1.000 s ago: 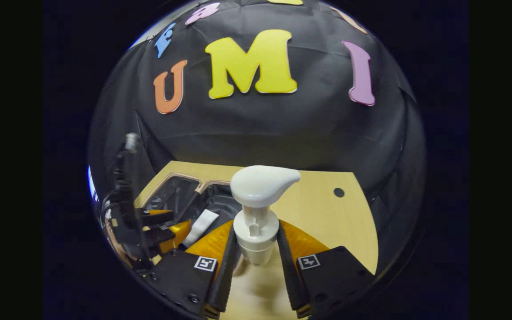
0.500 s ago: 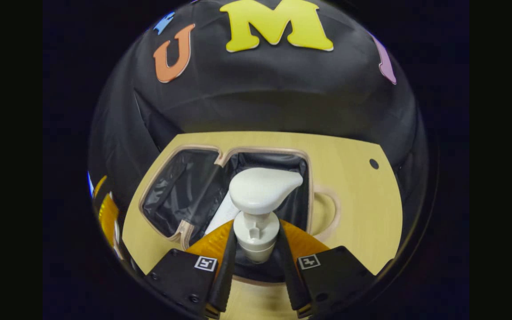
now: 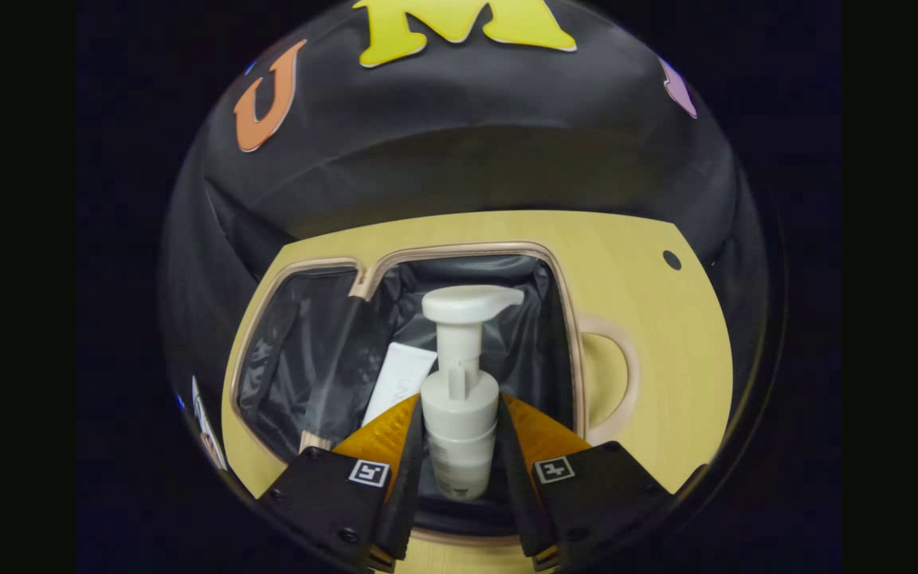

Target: First open the suitcase, pack the skin care products into it, and then close the suitcase.

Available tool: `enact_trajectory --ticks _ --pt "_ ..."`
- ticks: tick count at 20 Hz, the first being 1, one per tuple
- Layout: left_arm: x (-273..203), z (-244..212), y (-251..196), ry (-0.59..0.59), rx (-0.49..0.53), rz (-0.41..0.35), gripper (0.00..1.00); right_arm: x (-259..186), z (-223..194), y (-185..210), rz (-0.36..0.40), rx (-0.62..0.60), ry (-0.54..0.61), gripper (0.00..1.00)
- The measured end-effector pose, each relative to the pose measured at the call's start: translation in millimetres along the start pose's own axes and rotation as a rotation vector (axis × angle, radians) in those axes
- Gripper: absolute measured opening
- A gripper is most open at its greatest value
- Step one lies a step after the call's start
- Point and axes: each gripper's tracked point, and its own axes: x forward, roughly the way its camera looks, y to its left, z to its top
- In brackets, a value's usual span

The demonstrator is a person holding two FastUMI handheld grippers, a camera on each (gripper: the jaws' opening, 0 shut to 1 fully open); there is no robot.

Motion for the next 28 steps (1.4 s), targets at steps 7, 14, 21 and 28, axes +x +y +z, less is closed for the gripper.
enact_trajectory --ticks 7,14,21,28 --pt "16 -36 69 0.086 -0.092 0.124 0.94 26 -26 1 -0.069 -0.048 0.079 0.49" --pt "40 -54 114 0.122 -0.253 0.151 0.94 34 -38 -5 -0.105 -0.071 0.113 0.52" --pt "91 -126 150 0.246 -0.546 0.105 0.96 -5 -19 11 -0.016 -0.119 0.051 0.78" --pt "117 -200 158 0.381 -1.04 0.06 0.97 -115 25 22 0.07 -0.271 -0.14 0.8"
